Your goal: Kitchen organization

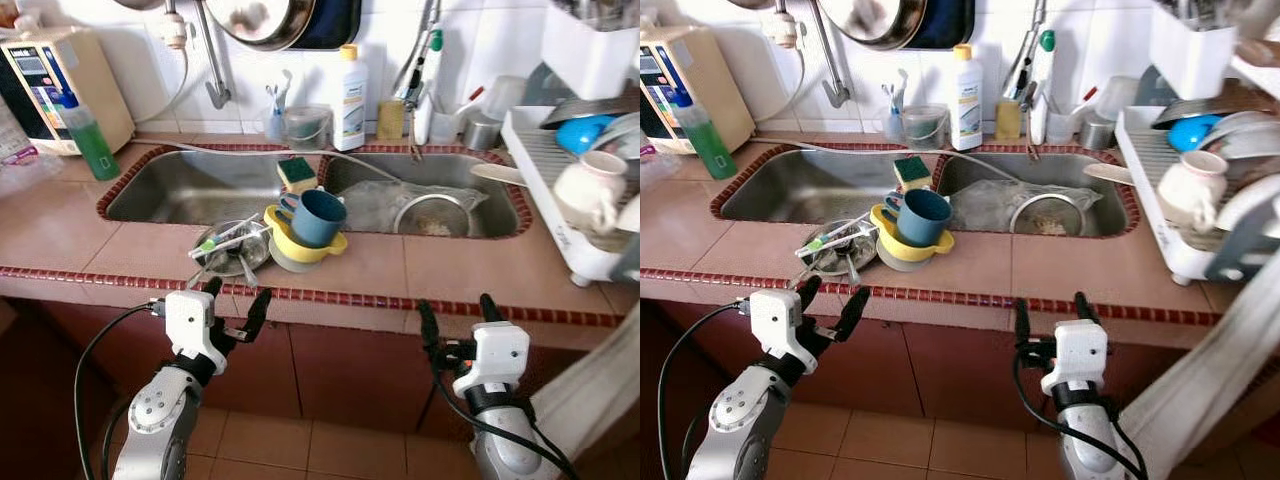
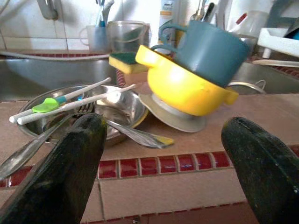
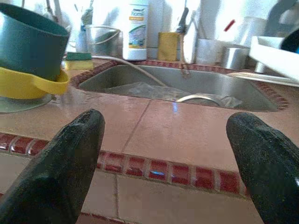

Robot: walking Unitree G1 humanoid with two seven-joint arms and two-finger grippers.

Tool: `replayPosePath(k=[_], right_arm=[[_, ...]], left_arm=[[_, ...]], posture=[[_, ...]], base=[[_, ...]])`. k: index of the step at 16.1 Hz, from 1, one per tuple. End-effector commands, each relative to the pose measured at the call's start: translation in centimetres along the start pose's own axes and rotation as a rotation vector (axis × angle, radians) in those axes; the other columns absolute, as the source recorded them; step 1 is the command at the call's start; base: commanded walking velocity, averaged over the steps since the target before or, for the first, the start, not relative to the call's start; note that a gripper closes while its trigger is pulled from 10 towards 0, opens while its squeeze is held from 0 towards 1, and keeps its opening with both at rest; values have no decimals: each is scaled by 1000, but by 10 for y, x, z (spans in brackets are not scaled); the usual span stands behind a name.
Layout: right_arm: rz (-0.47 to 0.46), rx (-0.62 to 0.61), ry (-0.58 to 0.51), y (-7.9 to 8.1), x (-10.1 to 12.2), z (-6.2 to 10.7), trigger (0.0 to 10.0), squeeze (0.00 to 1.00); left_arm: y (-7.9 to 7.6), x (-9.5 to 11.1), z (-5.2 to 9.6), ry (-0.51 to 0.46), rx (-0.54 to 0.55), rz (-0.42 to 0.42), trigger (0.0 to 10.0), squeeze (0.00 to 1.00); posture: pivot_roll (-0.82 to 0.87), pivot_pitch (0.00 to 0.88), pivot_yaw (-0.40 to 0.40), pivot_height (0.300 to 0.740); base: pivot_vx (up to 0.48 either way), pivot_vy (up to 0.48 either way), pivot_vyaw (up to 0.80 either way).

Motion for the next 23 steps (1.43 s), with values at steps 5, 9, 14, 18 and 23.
replayPosePath(k=[5, 9, 14, 18, 23], right_arm=[[0, 16, 2, 1, 0, -3, 10000, 0], [3, 19, 4, 0, 0, -3, 10000, 0], [5, 21, 3, 0, 0, -4, 10000, 0], [7, 23, 3, 0, 0, -4, 10000, 0], [4, 23, 5, 0, -1, -4, 10000, 0]], left_arm=[[4, 3, 2, -11, 19, -2, 10000, 0], [3, 2, 2, -8, 21, 4, 10000, 0], [3, 2, 0, -7, 21, 6, 10000, 0], [2, 1, 0, -5, 19, 9, 10000, 0], [1, 1, 0, -4, 19, 12, 10000, 0]], posture=[[-186, 0, 55, 740], [-186, 0, 52, 740], [-189, 0, 52, 740], [-190, 0, 49, 740], [-189, 0, 48, 740]], base=[[197, 0, 0], [0, 0, 0], [0, 0, 0], [0, 0, 0], [196, 0, 0]])
Point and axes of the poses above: a point about 5 cm out from each wrist's last joint towards the gripper, its own z axis pointing back from the gripper into the wrist, its own x axis along the axis of the wrist's last joint, y = z × x, the point moved 3 cm from there along -z, pointing out of the wrist towards the gripper
